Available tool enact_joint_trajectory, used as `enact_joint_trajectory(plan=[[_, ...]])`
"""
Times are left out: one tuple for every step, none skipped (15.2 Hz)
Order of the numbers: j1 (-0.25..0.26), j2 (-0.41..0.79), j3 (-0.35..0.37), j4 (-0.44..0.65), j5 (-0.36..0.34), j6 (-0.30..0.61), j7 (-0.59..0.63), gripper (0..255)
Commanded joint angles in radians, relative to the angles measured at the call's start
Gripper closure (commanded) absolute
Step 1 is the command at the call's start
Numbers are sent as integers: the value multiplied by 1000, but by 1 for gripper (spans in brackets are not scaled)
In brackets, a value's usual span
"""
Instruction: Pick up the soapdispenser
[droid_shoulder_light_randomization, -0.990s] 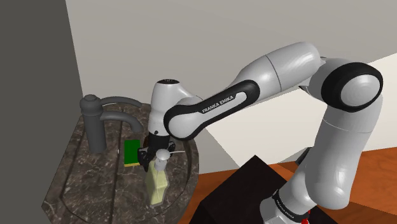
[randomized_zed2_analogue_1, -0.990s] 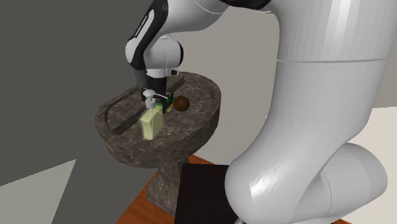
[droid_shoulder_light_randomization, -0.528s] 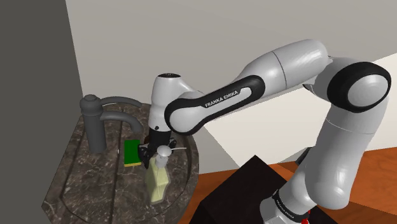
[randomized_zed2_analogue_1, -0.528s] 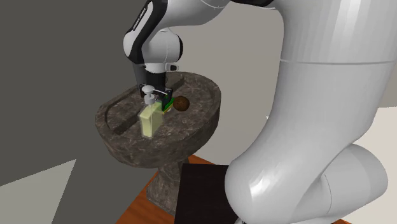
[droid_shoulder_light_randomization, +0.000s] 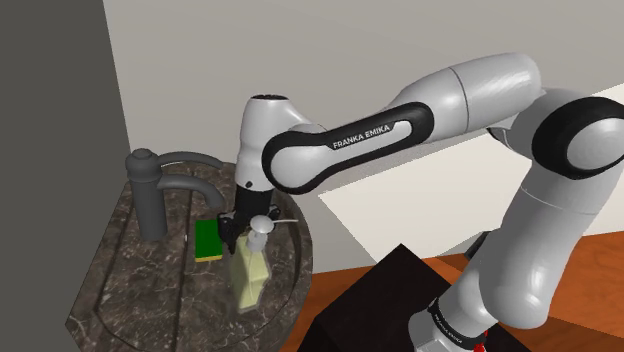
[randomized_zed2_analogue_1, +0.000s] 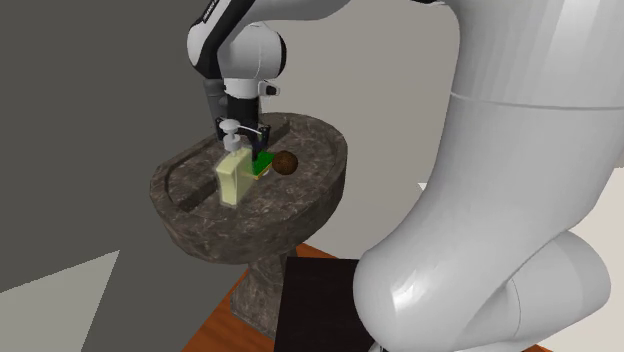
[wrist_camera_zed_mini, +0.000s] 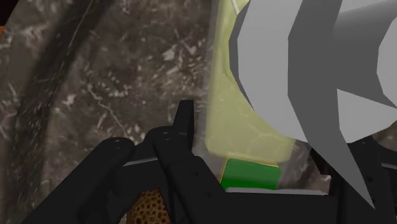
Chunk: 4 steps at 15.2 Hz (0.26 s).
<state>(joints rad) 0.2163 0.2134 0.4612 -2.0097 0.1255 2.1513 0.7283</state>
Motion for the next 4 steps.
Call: enact_joint_trajectory(plan=[[-1, -12, 2, 15, 4, -26, 1, 255], [-2, -19, 2, 21, 6, -38, 2, 255], [-3, -20, 2, 22, 7, -40, 1, 255], [-3, -20, 2, 22, 7, -40, 2, 255]])
